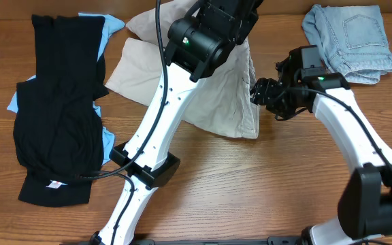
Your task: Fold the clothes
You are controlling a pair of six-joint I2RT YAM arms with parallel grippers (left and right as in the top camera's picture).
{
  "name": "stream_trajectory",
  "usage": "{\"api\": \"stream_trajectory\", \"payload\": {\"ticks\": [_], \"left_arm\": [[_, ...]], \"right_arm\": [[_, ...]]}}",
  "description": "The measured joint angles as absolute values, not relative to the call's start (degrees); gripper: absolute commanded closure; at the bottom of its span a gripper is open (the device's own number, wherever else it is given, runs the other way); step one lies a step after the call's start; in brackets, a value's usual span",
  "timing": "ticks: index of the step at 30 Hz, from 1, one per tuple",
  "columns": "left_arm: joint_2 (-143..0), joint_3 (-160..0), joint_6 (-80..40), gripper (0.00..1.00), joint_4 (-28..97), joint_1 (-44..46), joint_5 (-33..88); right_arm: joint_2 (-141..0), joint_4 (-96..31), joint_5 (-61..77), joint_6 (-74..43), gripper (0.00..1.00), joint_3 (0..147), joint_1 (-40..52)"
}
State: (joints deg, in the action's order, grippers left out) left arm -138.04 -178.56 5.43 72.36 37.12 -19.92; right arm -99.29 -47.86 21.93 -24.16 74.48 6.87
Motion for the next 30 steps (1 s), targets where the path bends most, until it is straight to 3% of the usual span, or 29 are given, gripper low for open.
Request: {"api": "stream_trajectory", "payload": {"ticks": [19, 22, 23, 24, 25, 30], "left_arm": [[-137.1, -178.6, 5.4, 0.96, 67.4, 35.1, -26.3], [-137.1, -178.6, 5.4, 0.96, 66.2, 35.1, -28.3], [-137.1, -178.6, 5.4, 0.96, 66.0, 35.1, -28.7], [-137.1, -178.6, 5.5, 0.96, 65.9, 35.1, -29.1], [-137.1, -178.6, 5.5, 0.96, 65.9, 35.1, -29.4], [-137.1, -178.6, 5.5, 0.96, 65.7, 34.9, -31.0]], "right_arm": [[-102.8, -45.7, 21.4, -28.3, 0.25, 72.6, 6.7], [-102.8, -46.5, 22.6, -28.4, 0.42, 70.1, 8.3], [-102.8, -46.4, 22.8, -28.6, 0.53, 69.4, 8.8], [-102.8, -46.3, 23.0, -28.8, 0.82, 68.6, 9.2], [-102.8, -46.4, 23.4, -28.7, 0.96, 67.9, 9.5], [-102.9, -45.7, 24.1, -28.5, 0.96, 66.8, 9.6]]}}
